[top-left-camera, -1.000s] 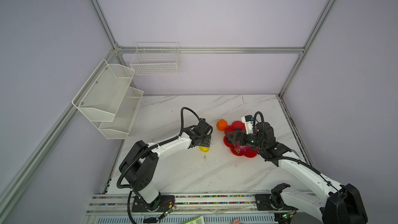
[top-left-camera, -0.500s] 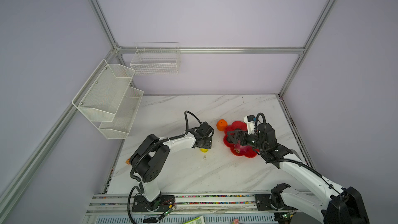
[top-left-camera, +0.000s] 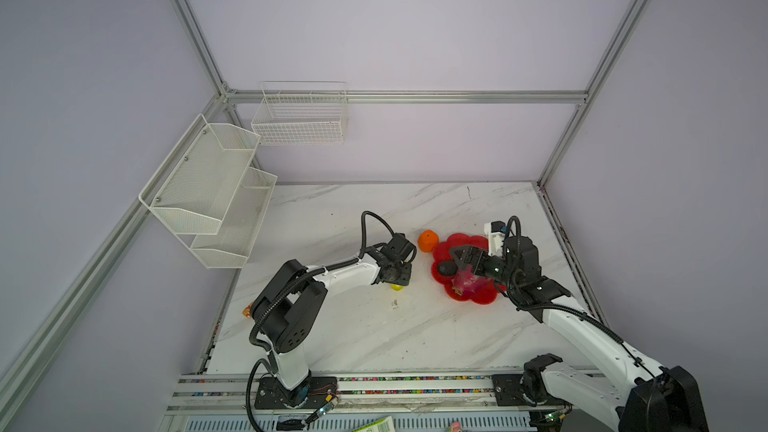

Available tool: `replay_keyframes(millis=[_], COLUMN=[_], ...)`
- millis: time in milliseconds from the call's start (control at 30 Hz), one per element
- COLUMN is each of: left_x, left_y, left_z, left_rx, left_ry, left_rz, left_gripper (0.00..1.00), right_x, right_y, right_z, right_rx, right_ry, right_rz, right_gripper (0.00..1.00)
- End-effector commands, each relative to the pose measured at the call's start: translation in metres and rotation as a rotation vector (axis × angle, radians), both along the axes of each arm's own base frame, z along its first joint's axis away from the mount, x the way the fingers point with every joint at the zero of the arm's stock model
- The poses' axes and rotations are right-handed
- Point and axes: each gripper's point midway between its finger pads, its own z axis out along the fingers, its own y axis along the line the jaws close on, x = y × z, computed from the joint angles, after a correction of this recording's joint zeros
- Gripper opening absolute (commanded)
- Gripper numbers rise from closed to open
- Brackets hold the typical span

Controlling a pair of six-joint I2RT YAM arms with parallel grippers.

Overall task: Place and organize the fake fruits in the fruit bowl
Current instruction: 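Carry the yellow fruit onto the avocados in the bowl and release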

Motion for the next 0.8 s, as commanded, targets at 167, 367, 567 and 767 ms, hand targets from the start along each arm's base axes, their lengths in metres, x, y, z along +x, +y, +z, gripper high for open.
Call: replay_keyframes(millis=[167, 367, 567, 767], left_x=[0.021, 0.025, 0.049, 0.064], left_y=[-0.129, -0.202, -0.23, -0.222], left_z=[0.135, 0.15, 0.136, 0.112], left_rx=[-0.377, -0.485, -0.423, -0.247], left_ry=[-0.226, -0.242, -0.299, -0.368], left_rz=[-0.359, -0.46, -0.499, -0.574], left_gripper=[0.44, 0.44, 0.45, 0.47], right_x=[-0.018, -0.045, -0.059, -0.059], right_y=[-0.06, -0.078, -0.073, -0.075], right_z=[0.004, 0.036, 0.045, 0.045], right_rx=[0.079, 0.131, 0.125, 0.089], right_ry=[0.037, -0.066, -0.084, -0.1], right_rz=[-0.199, -0.296, -0.246, -0.248], right_gripper=[0.97, 0.97, 0.97, 0.97])
